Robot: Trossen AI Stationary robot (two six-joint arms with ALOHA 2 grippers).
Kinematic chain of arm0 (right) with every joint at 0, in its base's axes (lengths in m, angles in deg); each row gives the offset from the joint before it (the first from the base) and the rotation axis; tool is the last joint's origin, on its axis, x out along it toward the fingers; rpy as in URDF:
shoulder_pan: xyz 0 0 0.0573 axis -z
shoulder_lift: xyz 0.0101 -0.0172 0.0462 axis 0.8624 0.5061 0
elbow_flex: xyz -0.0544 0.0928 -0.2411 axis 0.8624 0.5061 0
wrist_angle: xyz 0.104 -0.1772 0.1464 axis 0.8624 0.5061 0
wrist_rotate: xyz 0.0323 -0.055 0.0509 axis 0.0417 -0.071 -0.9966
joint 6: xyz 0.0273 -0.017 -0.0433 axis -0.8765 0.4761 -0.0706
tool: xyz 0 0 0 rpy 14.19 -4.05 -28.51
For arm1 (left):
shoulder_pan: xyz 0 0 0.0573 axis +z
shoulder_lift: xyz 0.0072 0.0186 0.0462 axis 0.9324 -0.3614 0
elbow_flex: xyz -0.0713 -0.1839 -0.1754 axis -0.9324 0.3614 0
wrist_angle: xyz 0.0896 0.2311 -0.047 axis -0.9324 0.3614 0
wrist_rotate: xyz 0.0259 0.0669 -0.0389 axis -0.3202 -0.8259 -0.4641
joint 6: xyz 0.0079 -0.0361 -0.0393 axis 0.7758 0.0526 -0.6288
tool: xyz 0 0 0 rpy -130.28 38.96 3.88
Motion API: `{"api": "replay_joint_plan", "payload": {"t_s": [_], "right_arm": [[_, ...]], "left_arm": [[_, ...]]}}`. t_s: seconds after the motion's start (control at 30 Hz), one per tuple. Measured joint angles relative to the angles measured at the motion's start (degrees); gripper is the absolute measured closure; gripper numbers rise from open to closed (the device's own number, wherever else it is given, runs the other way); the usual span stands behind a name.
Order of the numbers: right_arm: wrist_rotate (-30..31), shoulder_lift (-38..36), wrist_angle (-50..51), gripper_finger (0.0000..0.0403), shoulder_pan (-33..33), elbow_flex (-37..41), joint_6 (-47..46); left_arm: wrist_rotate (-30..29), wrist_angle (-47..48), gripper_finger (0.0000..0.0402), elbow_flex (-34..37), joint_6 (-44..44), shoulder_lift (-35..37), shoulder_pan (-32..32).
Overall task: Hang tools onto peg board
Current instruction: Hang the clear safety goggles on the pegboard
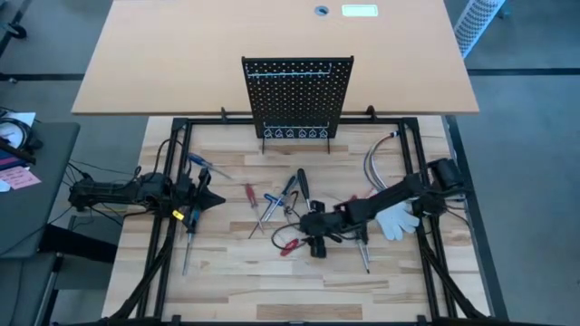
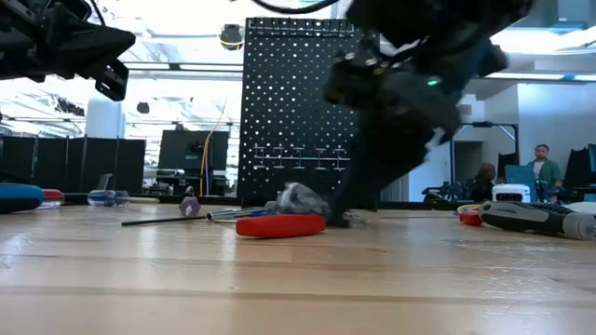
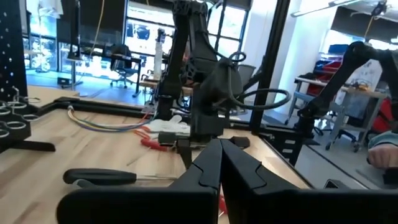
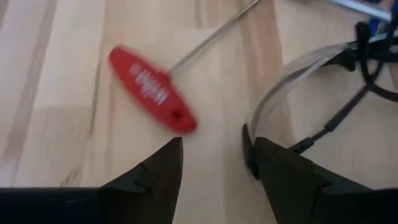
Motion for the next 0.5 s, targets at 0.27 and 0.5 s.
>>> {"api": "replay_joint_plan", "payload": {"t_s": [0.27,0.5], "right_arm": [[0.31,4.25,1.06,0.0267,1.8,-3.46,-1.88],[-0.05,3.4,4.56,0.0305,1.71,-5.45,-2.23]], "left_arm": [[-0.02,0.06,0.0401,0.0,0.63,-0.06,0.0],[-0.02,1.0,0.0402,0.0,-0.38,-0.13,-0.02]]}}
